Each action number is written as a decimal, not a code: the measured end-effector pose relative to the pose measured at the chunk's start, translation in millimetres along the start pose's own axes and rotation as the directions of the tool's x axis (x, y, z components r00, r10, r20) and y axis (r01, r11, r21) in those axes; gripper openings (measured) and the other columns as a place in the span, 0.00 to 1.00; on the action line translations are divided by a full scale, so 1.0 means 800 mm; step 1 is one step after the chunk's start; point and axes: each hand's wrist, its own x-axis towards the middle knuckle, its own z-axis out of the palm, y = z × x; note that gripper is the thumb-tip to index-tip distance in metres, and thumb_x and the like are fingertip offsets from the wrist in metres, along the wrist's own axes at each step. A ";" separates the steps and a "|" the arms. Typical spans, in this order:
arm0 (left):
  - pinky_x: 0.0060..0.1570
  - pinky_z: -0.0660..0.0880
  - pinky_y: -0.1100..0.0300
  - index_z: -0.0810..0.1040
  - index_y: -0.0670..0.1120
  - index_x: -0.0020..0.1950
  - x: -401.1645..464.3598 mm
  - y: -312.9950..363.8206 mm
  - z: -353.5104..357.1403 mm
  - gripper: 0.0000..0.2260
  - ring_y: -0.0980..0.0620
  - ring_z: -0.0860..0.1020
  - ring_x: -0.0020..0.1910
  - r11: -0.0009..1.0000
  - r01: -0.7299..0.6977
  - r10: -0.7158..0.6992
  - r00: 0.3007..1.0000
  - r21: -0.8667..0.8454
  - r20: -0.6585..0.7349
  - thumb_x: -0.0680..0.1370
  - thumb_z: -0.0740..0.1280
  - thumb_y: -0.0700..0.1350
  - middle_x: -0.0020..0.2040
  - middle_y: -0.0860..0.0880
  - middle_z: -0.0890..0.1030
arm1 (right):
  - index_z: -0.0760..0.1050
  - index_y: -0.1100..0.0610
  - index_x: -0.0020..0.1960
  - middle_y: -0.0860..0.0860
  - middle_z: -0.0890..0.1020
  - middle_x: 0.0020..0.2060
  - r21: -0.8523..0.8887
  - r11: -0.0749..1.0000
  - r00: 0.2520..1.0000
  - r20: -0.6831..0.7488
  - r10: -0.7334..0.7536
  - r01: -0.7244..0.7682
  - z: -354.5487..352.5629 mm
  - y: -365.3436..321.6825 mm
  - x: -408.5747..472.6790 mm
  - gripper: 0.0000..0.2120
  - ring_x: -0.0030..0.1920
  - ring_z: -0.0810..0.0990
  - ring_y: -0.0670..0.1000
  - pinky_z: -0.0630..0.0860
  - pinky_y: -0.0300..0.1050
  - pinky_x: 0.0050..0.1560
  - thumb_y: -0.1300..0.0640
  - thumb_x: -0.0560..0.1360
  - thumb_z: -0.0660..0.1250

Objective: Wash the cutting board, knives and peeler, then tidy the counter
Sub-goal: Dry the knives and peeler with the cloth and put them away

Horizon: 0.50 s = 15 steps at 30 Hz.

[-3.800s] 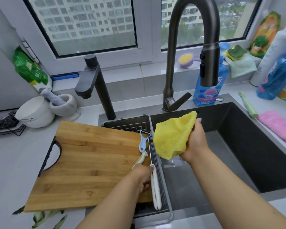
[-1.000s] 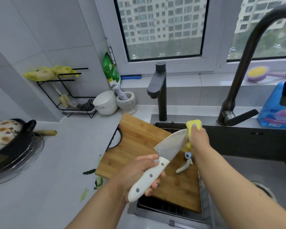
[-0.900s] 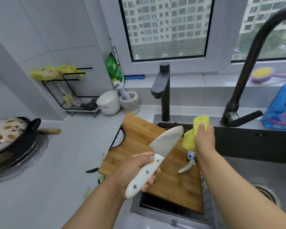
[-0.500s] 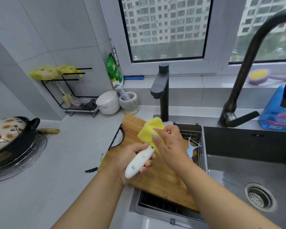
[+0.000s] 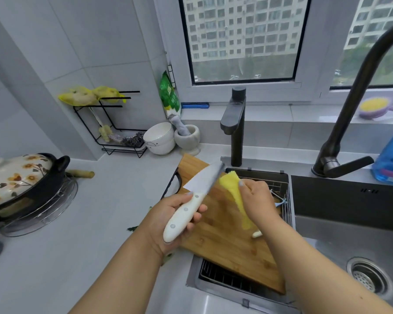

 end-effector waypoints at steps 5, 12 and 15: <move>0.19 0.69 0.66 0.74 0.41 0.63 0.002 -0.001 0.000 0.15 0.53 0.74 0.28 0.993 -0.116 0.117 0.990 0.019 -0.075 0.80 0.63 0.47 0.44 0.41 0.83 | 0.73 0.48 0.65 0.48 0.74 0.62 -0.038 0.995 0.995 0.049 -0.089 0.091 0.008 -0.034 -0.026 0.16 0.65 0.71 0.51 0.70 0.51 0.64 0.48 0.78 0.64; 0.27 0.75 0.64 0.74 0.44 0.62 -0.009 0.024 0.004 0.13 0.53 0.74 0.29 0.950 -0.213 0.198 0.977 -0.229 -0.084 0.79 0.64 0.45 0.44 0.43 0.82 | 0.73 0.41 0.57 0.38 0.75 0.52 0.270 0.900 0.919 0.102 -0.380 0.342 0.001 -0.102 -0.080 0.27 0.54 0.74 0.37 0.72 0.35 0.55 0.69 0.68 0.67; 0.32 0.78 0.60 0.78 0.42 0.50 -0.016 0.035 -0.001 0.05 0.50 0.76 0.35 0.914 -0.246 0.224 0.969 -0.323 -0.105 0.77 0.67 0.43 0.41 0.44 0.77 | 0.72 0.39 0.59 0.36 0.75 0.54 0.297 0.844 0.856 0.132 -0.500 0.448 0.003 -0.125 -0.095 0.29 0.58 0.72 0.36 0.69 0.28 0.56 0.67 0.66 0.67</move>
